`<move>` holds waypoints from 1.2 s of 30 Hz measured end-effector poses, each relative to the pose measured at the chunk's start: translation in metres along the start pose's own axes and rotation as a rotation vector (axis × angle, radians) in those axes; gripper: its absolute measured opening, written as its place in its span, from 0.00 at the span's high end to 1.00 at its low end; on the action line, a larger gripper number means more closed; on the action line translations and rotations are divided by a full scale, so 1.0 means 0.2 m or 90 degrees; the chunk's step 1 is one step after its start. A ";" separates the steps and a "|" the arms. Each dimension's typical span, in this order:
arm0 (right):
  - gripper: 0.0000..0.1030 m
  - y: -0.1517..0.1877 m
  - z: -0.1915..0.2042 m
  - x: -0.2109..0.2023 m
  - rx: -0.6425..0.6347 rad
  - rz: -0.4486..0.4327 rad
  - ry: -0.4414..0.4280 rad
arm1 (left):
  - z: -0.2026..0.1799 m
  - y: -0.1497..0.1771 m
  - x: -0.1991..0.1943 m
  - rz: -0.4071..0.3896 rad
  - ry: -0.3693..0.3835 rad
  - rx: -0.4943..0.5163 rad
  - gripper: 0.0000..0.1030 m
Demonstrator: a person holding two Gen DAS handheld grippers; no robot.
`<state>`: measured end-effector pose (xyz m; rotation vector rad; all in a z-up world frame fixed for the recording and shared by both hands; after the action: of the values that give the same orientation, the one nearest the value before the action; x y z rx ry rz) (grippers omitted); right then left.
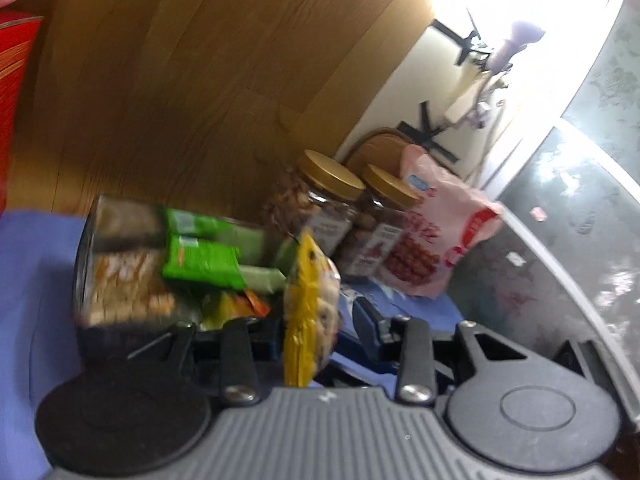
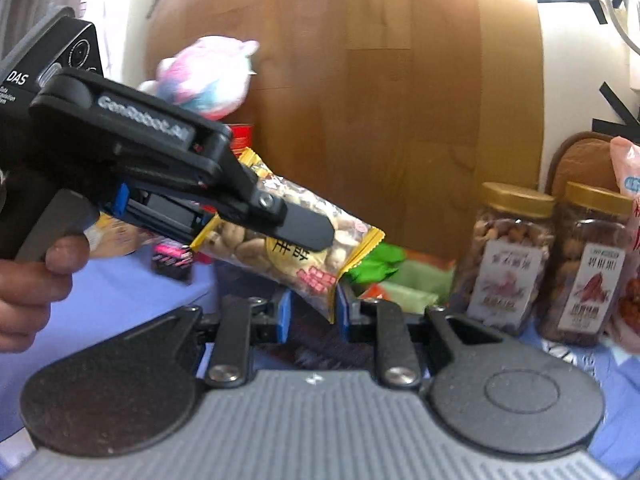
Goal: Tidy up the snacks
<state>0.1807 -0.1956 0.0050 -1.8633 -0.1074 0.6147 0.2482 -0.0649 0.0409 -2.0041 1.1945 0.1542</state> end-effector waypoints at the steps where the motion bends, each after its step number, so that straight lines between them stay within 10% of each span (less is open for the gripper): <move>1: 0.74 0.00 -0.01 0.03 -0.005 0.005 0.012 | 0.02 -0.03 0.04 -0.003 -0.018 0.003 0.67; 12: 0.66 0.08 -0.04 -0.10 0.077 -0.009 0.033 | 0.15 -0.03 0.05 -0.049 -0.144 -0.002 0.55; 36: 0.63 0.23 0.22 -0.45 0.287 0.027 -0.057 | 0.08 0.58 -0.46 -0.156 -0.347 0.068 0.23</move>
<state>0.0730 -0.2074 -0.0161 -1.4050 0.0126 0.6887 0.1111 -0.0195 0.0077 -1.8298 0.5966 0.4682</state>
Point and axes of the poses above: each gripper's, at about its wrist camera, not at the fingertips, and x roughly the way its jaws point, z to its left, y to its underside, the point moved 5 cm from there along x, roughly the way its jaws point, and after that the axes turned 14 degrees about -x, right-handed, at the moved point
